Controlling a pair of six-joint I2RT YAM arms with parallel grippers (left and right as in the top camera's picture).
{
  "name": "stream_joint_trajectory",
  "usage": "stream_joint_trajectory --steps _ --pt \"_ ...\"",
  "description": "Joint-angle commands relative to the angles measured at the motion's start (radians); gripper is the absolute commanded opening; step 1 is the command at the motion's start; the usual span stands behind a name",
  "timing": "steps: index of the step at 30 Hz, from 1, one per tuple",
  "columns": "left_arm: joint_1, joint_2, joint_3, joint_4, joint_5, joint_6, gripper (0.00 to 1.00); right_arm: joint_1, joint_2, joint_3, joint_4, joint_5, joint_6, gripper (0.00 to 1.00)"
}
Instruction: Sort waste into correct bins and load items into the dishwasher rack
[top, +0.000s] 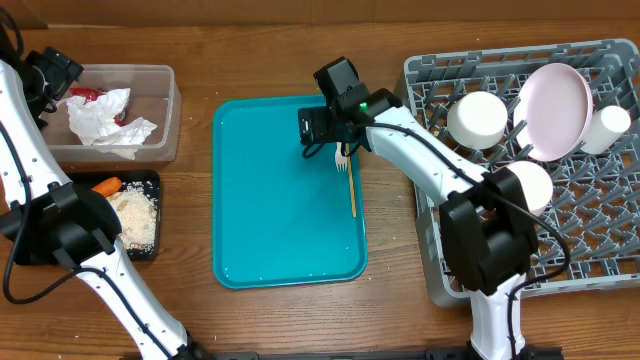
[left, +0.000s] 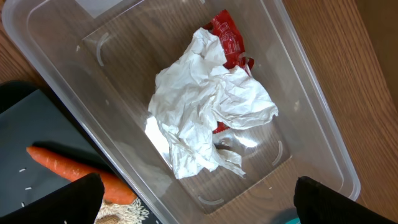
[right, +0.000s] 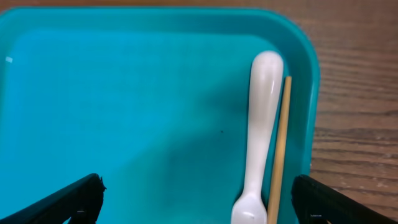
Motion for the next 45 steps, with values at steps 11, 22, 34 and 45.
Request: stream_joint_trajectory --steps 11,22,34,45 --pt "-0.003 -0.005 -0.005 0.001 -0.007 0.005 1.00 0.000 0.105 -0.003 0.030 -0.044 0.006 1.00" --pt "-0.003 -0.005 -0.005 0.001 -0.007 0.005 1.00 0.001 0.127 -0.003 0.030 -0.072 0.014 0.99" --pt "-0.003 -0.005 -0.005 0.001 -0.007 0.005 1.00 0.006 0.158 -0.003 -0.016 -0.033 0.096 0.52" --pt "-0.003 -0.005 -0.005 0.001 -0.007 0.005 1.00 0.006 0.158 -0.002 -0.042 -0.011 0.137 0.24"
